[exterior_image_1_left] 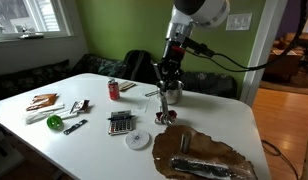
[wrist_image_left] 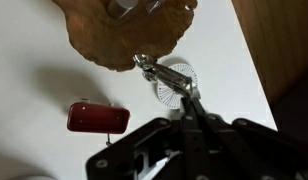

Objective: Put the bunch of spoons in the key bowl

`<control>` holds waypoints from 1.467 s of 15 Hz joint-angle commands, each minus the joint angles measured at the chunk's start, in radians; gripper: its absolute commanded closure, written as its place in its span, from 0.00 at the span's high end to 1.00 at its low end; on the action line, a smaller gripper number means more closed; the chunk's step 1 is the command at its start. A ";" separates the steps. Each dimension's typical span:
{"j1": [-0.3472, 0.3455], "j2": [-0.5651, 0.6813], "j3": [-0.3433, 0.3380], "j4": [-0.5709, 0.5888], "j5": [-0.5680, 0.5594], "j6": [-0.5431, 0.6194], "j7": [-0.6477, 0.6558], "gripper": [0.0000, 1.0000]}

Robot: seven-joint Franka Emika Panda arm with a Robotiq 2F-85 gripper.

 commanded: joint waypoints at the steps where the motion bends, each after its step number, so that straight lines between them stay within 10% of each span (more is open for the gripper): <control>1: 0.009 -0.017 -0.005 -0.008 -0.020 -0.008 0.016 0.01; 22: 0.094 -0.010 0.073 0.027 -0.059 -0.218 -0.030 0.01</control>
